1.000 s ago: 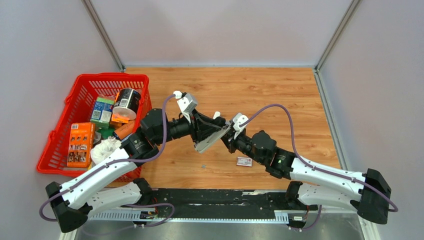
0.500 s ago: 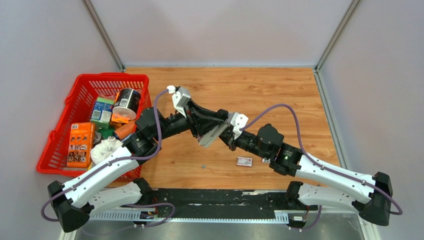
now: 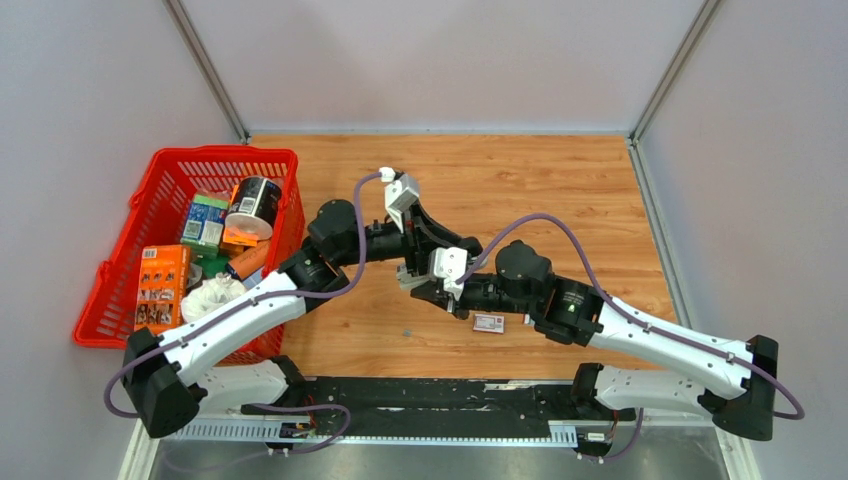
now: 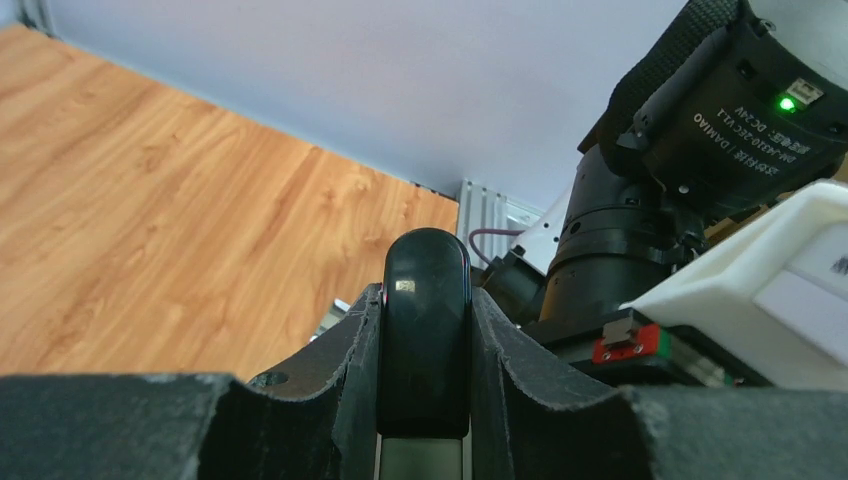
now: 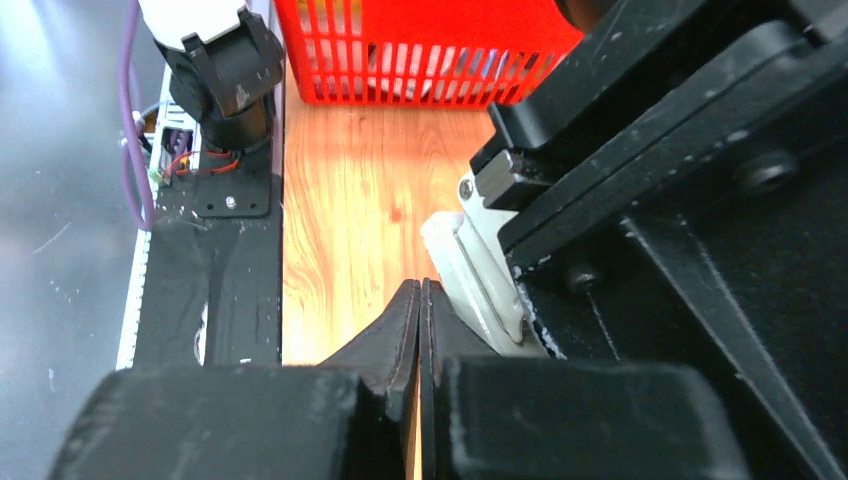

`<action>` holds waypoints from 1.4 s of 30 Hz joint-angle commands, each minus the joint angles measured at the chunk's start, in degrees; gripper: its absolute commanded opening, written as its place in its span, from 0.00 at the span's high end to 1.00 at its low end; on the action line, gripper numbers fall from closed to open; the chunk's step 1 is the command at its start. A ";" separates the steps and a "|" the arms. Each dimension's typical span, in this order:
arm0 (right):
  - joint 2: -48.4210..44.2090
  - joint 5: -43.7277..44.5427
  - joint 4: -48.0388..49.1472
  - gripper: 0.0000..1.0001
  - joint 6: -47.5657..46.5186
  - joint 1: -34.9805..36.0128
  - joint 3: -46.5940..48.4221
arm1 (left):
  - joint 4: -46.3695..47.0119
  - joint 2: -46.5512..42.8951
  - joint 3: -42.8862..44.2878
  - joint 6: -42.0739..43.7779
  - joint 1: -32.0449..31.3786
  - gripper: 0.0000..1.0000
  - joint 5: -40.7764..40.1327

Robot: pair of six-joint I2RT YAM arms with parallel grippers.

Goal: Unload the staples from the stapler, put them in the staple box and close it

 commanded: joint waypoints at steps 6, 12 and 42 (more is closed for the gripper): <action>-1.08 5.09 8.50 1.00 -4.76 -1.74 5.84 | -8.72 -1.77 -0.02 -1.68 -4.99 1.00 14.11; -4.51 7.11 6.66 1.00 -0.28 -1.91 1.62 | -24.27 -3.18 3.85 10.69 -5.08 1.00 0.16; -8.38 23.20 10.52 1.00 18.09 -1.83 -16.75 | -10.85 7.53 -0.63 21.09 11.53 1.00 -56.02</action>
